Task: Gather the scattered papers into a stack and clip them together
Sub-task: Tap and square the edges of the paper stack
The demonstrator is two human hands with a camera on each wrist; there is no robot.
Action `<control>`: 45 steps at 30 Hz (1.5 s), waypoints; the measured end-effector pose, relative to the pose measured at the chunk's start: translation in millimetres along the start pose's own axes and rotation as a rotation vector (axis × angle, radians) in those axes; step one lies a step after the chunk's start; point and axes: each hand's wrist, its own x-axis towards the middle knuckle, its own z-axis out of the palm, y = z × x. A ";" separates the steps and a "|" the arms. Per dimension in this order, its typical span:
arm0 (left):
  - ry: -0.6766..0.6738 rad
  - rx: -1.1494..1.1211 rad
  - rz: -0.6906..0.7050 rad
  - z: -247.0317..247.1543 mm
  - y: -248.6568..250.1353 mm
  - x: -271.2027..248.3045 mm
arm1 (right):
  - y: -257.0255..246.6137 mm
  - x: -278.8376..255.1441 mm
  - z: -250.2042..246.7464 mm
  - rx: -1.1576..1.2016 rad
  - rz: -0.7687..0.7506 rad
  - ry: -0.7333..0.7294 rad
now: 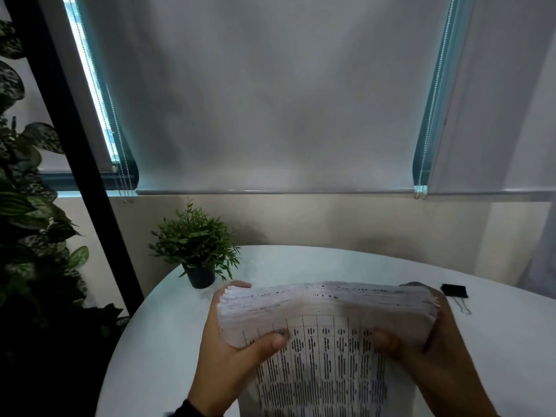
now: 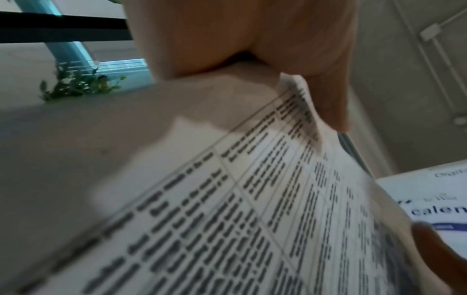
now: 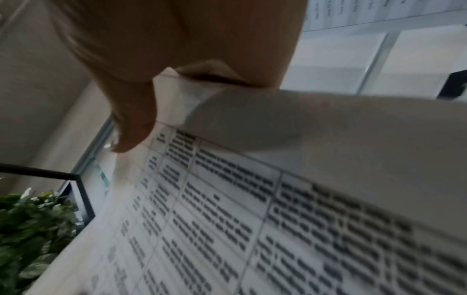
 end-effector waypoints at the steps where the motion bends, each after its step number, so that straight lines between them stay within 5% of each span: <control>1: -0.010 -0.010 0.005 2.2 0.2 -1.2 | 2.4 -1.0 1.1 -0.014 0.004 0.014; 6: 0.059 0.003 -0.040 10.2 -14.6 -5.0 | 16.3 -13.7 12.4 0.006 0.101 0.223; 9: -0.013 -0.017 -0.049 7.7 -11.9 -7.5 | 8.6 -16.3 21.3 -0.047 0.095 0.321; 14: 0.010 0.157 -0.082 -0.5 -22.0 -11.5 | -2.1 -19.2 33.8 -0.111 0.118 0.391; 17: 0.017 0.144 -0.093 0.3 -19.0 -10.4 | -28.9 -14.6 31.2 -0.270 0.089 0.353; 19: 0.004 0.146 -0.069 -0.5 -18.6 -10.9 | -62.6 -10.6 40.2 -0.549 -0.129 0.297; 21: 0.010 0.137 -0.056 0.1 -17.9 -10.1 | -80.2 -7.3 61.2 -0.775 -0.428 0.123; 24: -0.005 0.162 -0.010 5.6 -10.5 -8.5 | -59.8 -14.3 98.1 -1.069 -0.580 -0.226; 26: 0.033 0.135 0.010 6.6 -8.4 -11.0 | -50.2 -17.8 105.3 -1.129 -0.491 -0.400; 29: 0.021 0.172 0.032 7.5 -11.4 -11.7 | -60.4 -16.6 108.2 -0.981 -0.466 -0.345; 32: 0.018 0.238 0.003 8.4 -10.1 -9.9 | -57.9 -17.9 109.2 -1.139 -0.521 -0.431; 36: 0.008 0.134 -0.079 8.4 -4.2 -7.6 | -64.6 -9.8 85.6 -1.082 -0.423 -0.280; 39: -0.013 0.072 -0.040 4.6 -13.4 -7.8 | -60.2 -5.8 70.1 -1.297 -0.407 -0.402; 42: 0.003 0.067 -0.058 5.2 -12.9 -4.4 | -68.6 1.7 60.7 -1.291 -0.391 -0.308; 45: 0.016 0.113 -0.065 6.7 -13.1 -5.3 | -65.3 9.0 38.4 -1.385 -0.350 -0.472</control>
